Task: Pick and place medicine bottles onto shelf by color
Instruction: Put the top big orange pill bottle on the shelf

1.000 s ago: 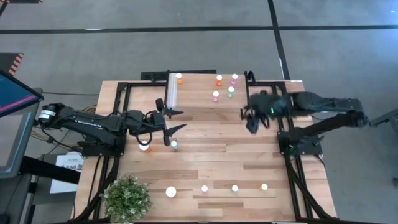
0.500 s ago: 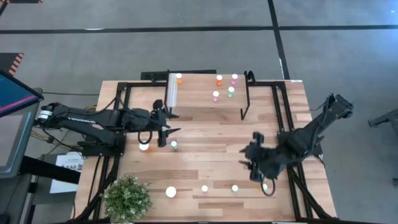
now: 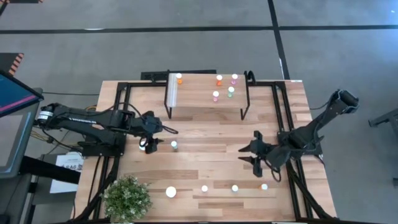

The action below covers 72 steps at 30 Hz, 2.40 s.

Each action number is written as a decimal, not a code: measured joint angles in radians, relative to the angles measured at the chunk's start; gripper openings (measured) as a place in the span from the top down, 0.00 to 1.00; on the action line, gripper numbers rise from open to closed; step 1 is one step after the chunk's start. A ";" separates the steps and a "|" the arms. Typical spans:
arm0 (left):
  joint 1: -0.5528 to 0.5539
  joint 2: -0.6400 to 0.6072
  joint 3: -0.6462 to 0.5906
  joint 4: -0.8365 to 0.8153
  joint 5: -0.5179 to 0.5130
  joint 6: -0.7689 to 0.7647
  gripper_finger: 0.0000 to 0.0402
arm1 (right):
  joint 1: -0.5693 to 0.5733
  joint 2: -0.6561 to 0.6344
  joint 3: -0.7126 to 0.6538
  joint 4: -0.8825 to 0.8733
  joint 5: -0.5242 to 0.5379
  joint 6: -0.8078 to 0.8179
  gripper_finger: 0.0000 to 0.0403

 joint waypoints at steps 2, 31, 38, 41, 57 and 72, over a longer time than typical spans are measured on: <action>0.021 0.006 0.011 -0.042 0.022 -0.021 0.38 | -0.022 -0.027 -0.007 0.002 -0.001 -0.030 0.61; 0.014 0.065 -0.011 -0.401 0.060 -0.250 0.21 | -0.064 0.044 -0.006 0.093 0.021 -0.159 0.61; 0.014 0.066 -0.035 -0.389 0.068 -0.259 0.20 | -0.064 0.044 -0.006 0.095 0.024 -0.158 0.61; 0.014 0.065 -0.083 -0.349 0.070 -0.260 0.20 | -0.064 0.044 -0.006 0.101 0.025 -0.158 0.61; 0.014 0.067 -0.141 -0.285 0.087 -0.237 0.20 | -0.065 0.044 -0.006 0.100 0.036 -0.159 0.61; 0.023 0.129 -0.063 -0.322 -0.070 -0.143 0.20 | -0.065 0.043 -0.006 0.106 0.040 -0.167 0.61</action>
